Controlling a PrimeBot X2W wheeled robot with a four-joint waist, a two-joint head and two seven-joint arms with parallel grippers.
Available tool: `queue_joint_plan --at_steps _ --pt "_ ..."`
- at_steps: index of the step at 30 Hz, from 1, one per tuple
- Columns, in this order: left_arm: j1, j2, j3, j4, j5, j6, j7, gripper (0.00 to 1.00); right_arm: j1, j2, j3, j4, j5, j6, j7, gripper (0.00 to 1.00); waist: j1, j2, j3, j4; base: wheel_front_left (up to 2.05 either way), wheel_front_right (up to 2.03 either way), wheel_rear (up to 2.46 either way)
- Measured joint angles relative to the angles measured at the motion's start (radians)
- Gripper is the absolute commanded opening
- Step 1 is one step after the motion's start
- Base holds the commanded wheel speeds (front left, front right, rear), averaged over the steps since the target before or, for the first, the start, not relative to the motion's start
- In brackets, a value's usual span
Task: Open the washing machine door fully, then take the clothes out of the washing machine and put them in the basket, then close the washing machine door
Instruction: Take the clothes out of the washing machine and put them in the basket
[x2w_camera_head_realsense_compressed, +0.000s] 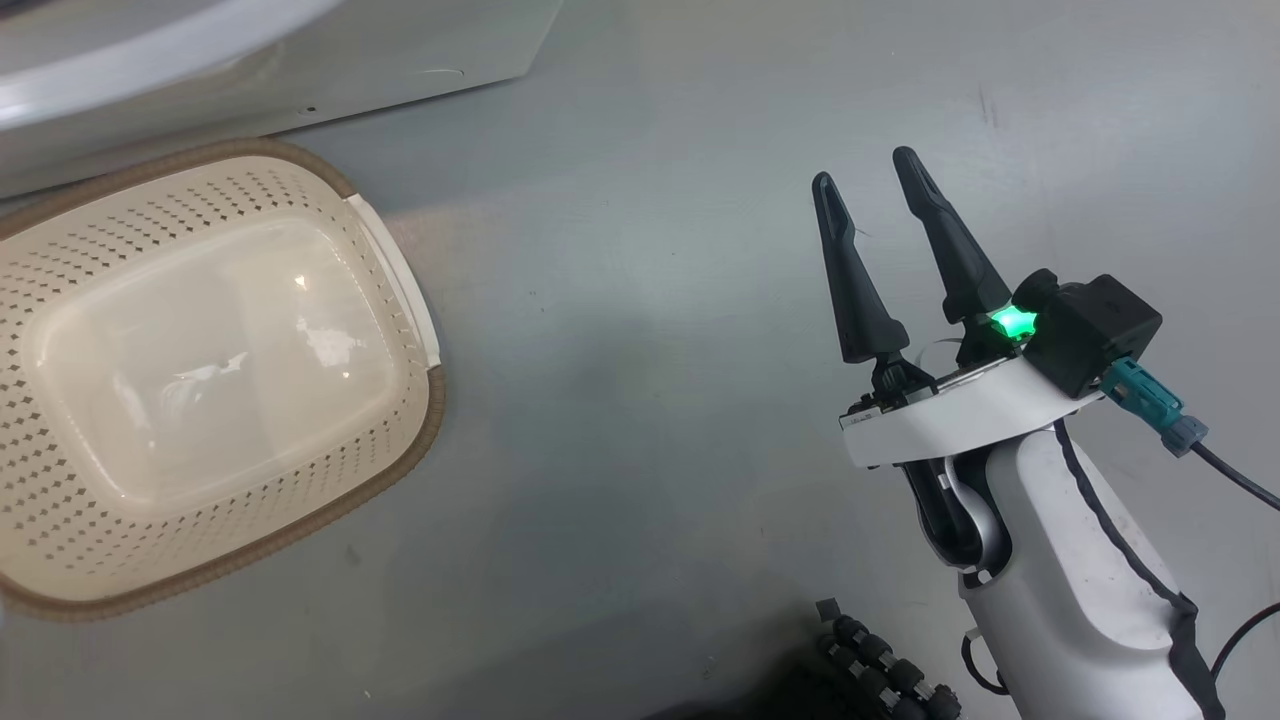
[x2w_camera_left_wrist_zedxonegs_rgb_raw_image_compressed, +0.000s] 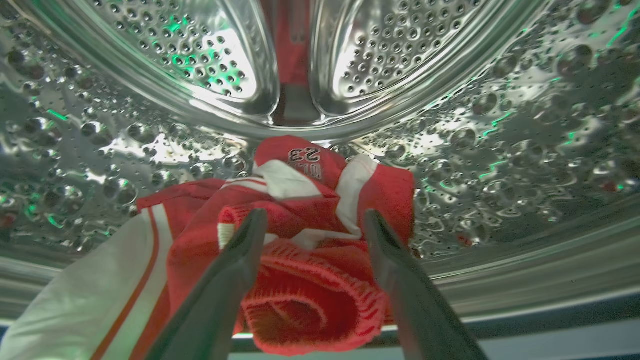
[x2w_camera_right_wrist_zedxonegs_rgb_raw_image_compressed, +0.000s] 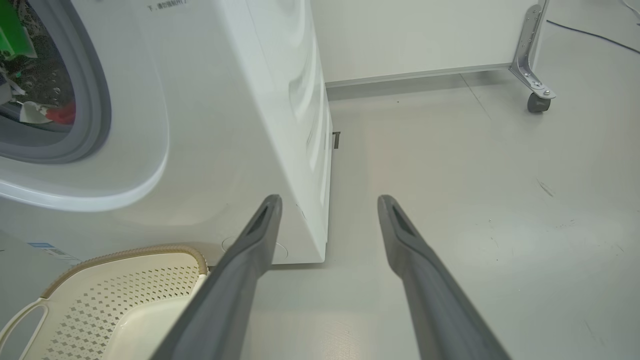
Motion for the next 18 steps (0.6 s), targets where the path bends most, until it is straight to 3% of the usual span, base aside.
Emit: queue_joint_plan --at_steps 13,14,15,16,17,18 --pt "-0.012 0.010 -0.018 0.121 0.002 0.009 0.156 1.00 -0.021 0.000 0.011 0.010 0.016 0.000 0.000 1.00 0.0000 0.0000 0.001 -0.007 0.00 0.00 0.00" --pt "-0.017 0.013 -0.021 0.125 0.008 0.010 0.158 0.90 -0.021 0.000 0.011 0.010 0.016 0.000 0.000 1.00 0.0000 0.0000 0.001 -0.008 0.00 0.00 0.00" --pt "-0.024 0.016 -0.021 0.127 0.011 0.010 0.164 0.54 -0.021 0.000 0.012 0.010 0.016 0.000 0.000 1.00 0.0000 0.0000 0.001 -0.008 0.00 0.00 0.00" --pt "-0.030 0.020 -0.022 0.129 0.012 0.010 0.165 0.09 -0.021 0.000 0.013 0.011 0.016 0.000 0.000 1.00 0.0000 0.0000 0.001 -0.009 0.00 0.00 0.00" --pt "-0.035 0.022 -0.023 0.132 0.014 0.010 0.165 0.00 -0.021 0.000 0.013 0.012 0.016 0.000 0.000 1.00 0.0000 0.0000 0.001 -0.009 0.00 0.00 0.00" --pt "-0.038 0.024 -0.025 0.135 0.018 0.011 0.165 0.00 -0.021 0.000 0.013 0.013 0.016 0.000 0.000 1.00 0.0000 0.0000 0.001 -0.010 0.00 0.00 0.00"
